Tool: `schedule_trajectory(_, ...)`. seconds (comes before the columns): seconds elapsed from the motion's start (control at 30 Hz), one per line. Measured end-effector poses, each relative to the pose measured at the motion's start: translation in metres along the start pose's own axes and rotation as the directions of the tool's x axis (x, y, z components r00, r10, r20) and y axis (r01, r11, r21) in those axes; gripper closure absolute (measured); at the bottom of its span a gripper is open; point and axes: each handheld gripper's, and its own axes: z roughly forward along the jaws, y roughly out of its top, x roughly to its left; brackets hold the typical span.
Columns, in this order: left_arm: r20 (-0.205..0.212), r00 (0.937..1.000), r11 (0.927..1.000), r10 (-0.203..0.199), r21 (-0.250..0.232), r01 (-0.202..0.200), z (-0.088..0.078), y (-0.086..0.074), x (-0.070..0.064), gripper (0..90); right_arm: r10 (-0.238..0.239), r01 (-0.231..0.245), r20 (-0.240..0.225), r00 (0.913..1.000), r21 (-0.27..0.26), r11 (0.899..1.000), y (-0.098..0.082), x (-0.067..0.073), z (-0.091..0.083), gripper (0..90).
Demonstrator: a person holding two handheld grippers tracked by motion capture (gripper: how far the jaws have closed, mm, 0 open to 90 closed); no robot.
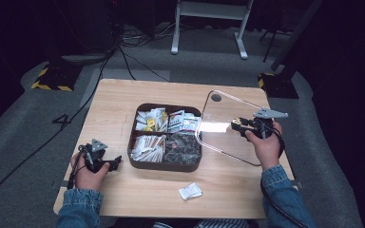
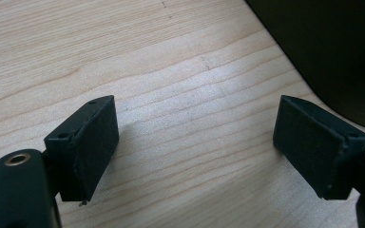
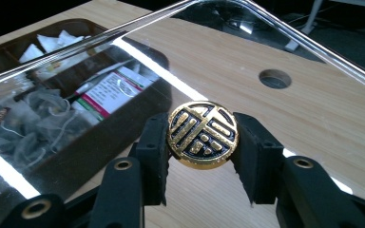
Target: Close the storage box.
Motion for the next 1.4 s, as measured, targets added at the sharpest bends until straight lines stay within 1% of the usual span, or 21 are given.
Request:
schedule_trajectory(0.07, 0.000, 1.0000, 1.0000, 0.000, 0.000, 0.000, 0.000, 0.000, 0.000, 15.7, 0.000, 0.000, -0.005, 1.0000, -0.001, 1.000, 0.002, 0.002, 0.001, 58.8)
schedule_trajectory(0.13, -0.001, 1.0000, 1.0000, 0.002, -0.001, -0.002, 0.000, 0.000, 0.000, 15.9, -0.010, 0.010, -0.022, 0.9997, 0.003, 1.000, 0.009, 0.005, 0.005, 58.8)
schedule_trajectory(0.23, -0.001, 1.0000, 1.0000, 0.002, -0.001, -0.002, 0.000, 0.000, 0.000, 16.2, -0.021, 0.021, -0.035, 0.9992, 0.007, 1.000, 0.017, 0.011, 0.008, 58.8)
schedule_trajectory(0.3, 0.002, 1.0000, 1.0000, 0.001, -0.001, -0.001, 0.000, 0.000, 0.000, 16.2, -0.030, 0.030, -0.049, 0.9984, 0.012, 0.999, 0.024, 0.020, 0.011, 58.8)
schedule_trajectory(0.37, 0.003, 1.0000, 1.0000, 0.002, -0.001, -0.002, 0.000, 0.000, 0.000, 16.2, -0.033, 0.034, -0.055, 0.9979, 0.013, 0.999, 0.026, 0.021, 0.013, 58.8)
schedule_trajectory(0.53, -0.001, 1.0000, 1.0000, 0.005, -0.002, -0.005, 0.000, 0.000, 0.000, 16.8, -0.039, 0.042, -0.091, 0.9950, 0.025, 0.999, 0.036, 0.035, 0.022, 58.8)
schedule_trajectory(0.67, 0.007, 0.9999, 0.9999, 0.011, -0.004, -0.011, 0.001, 0.001, 0.000, 16.9, -0.053, 0.057, -0.115, 0.9920, 0.032, 0.998, 0.045, 0.044, 0.029, 58.8)
schedule_trajectory(0.77, 0.017, 0.9996, 0.9997, 0.023, 0.000, -0.023, 0.002, 0.002, 0.002, 16.9, -0.044, 0.050, -0.137, 0.9896, 0.040, 0.998, 0.050, 0.049, 0.034, 58.8)
schedule_trajectory(0.83, 0.017, 0.9996, 0.9998, 0.022, -0.002, -0.022, 0.002, 0.003, 0.002, 16.9, -0.041, 0.047, -0.150, 0.9879, 0.041, 0.998, 0.053, 0.052, 0.037, 58.8)
schedule_trajectory(0.97, 0.013, 0.9996, 0.9997, 0.023, -0.004, -0.023, 0.003, 0.003, 0.002, 16.9, -0.063, 0.070, -0.157, 0.9857, 0.044, 0.997, 0.061, 0.061, 0.043, 58.8)
schedule_trajectory(1.0, 0.016, 0.9996, 0.9997, 0.024, -0.001, -0.024, 0.003, 0.004, 0.002, 16.9, -0.073, 0.082, -0.158, 0.9847, 0.050, 0.995, 0.065, 0.066, 0.047, 58.8)
schedule_trajectory(1.07, 0.011, 0.9997, 0.9998, 0.020, -0.005, -0.020, 0.004, 0.004, 0.002, 17.0, -0.074, 0.084, -0.162, 0.9840, 0.052, 0.995, 0.067, 0.067, 0.048, 58.8)
schedule_trajectory(1.17, 0.011, 0.9997, 0.9997, 0.024, -0.004, -0.024, 0.004, 0.004, 0.002, 17.0, -0.070, 0.081, -0.178, 0.9817, 0.057, 0.995, 0.073, 0.074, 0.056, 58.8)
schedule_trajectory(1.2, 0.011, 0.9997, 0.9997, 0.024, -0.004, -0.024, 0.004, 0.004, 0.002, 17.0, -0.070, 0.081, -0.178, 0.9817, 0.057, 0.995, 0.073, 0.074, 0.056, 58.8)
schedule_trajectory(1.4, 0.010, 0.9997, 0.9998, 0.020, -0.005, -0.020, 0.004, 0.004, 0.002, 17.0, -0.087, 0.102, -0.190, 0.9779, 0.070, 0.992, 0.079, 0.086, 0.070, 58.8)
